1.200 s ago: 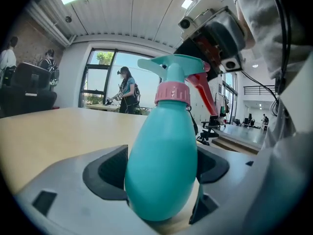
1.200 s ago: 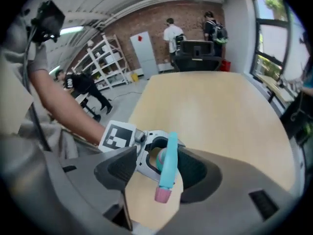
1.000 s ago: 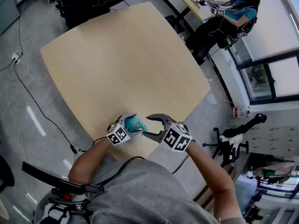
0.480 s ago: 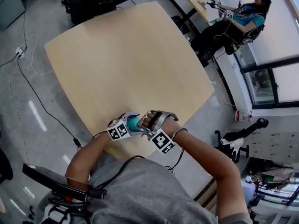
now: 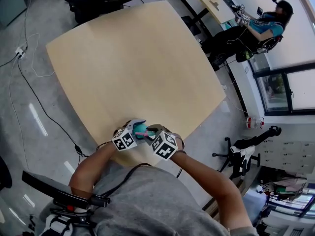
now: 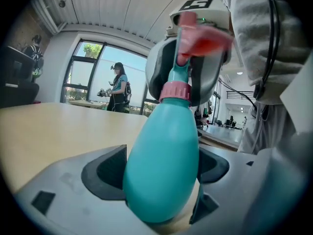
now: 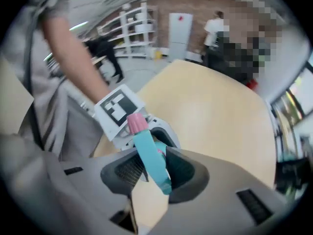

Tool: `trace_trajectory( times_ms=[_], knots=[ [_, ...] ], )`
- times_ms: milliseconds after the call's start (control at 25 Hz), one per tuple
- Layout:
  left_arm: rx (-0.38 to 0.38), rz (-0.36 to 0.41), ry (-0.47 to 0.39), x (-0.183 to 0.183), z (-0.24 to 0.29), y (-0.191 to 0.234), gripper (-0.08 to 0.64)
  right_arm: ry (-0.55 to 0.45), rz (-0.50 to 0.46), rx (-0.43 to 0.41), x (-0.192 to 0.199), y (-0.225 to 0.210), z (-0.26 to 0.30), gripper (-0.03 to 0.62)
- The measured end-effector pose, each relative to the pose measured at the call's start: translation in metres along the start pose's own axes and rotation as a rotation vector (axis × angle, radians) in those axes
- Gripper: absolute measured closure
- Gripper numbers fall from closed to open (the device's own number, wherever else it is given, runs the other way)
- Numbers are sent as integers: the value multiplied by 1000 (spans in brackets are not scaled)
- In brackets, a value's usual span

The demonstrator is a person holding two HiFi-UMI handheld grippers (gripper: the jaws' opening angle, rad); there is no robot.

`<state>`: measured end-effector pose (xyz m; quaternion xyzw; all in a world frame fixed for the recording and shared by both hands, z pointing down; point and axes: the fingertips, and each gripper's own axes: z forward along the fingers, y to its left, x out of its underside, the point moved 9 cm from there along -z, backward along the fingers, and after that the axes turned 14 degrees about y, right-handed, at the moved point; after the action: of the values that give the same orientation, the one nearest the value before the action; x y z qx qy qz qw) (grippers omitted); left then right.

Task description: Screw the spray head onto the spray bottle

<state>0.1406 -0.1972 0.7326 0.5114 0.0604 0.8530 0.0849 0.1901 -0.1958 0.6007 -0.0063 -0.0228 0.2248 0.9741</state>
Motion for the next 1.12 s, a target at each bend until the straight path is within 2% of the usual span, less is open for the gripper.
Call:
trace_trajectory(
  times_ms=[40, 80, 160, 280, 400, 480, 560, 600, 760, 840, 880, 960, 1120],
  knots=[
    [-24, -6, -5, 0, -1, -3, 175, -8, 149, 4, 1, 2, 0, 459],
    [-51, -15, -10, 1, -2, -5, 174, -17, 255, 15, 0, 5, 0, 459],
    [-102, -39, -19, 2, -2, -9, 175, -39, 370, 35, -1, 8, 0, 459],
    [-134, -58, -22, 2, -1, -10, 174, -85, 401, 15, 3, 6, -1, 454],
    [-108, -57, -19, 1, 1, -9, 174, -116, 293, -50, 6, 3, -13, 443],
    [-65, -42, -10, 2, 2, -6, 175, -151, 145, -68, 6, 2, -33, 442],
    [2, -14, 8, 3, 3, -2, 175, -175, -102, -12, 8, 1, -59, 442],
    [40, 3, 20, 3, 3, 0, 174, -162, -265, 55, 9, 2, -72, 442],
    [175, 54, 65, 4, 2, 9, 172, -15, -1045, 421, 21, 21, -92, 442],
    [220, 59, 79, 0, -2, 14, 172, 4, -1298, 518, 29, 31, -81, 442],
    [235, 61, 87, -2, -3, 15, 172, 9, -1384, 545, 30, 33, -75, 442],
    [248, 74, 101, -2, -3, 16, 170, 25, -1497, 574, 28, 32, -61, 437],
    [252, 75, 112, 3, -2, 19, 169, 47, -1594, 540, 18, 24, -42, 402]
  ],
)
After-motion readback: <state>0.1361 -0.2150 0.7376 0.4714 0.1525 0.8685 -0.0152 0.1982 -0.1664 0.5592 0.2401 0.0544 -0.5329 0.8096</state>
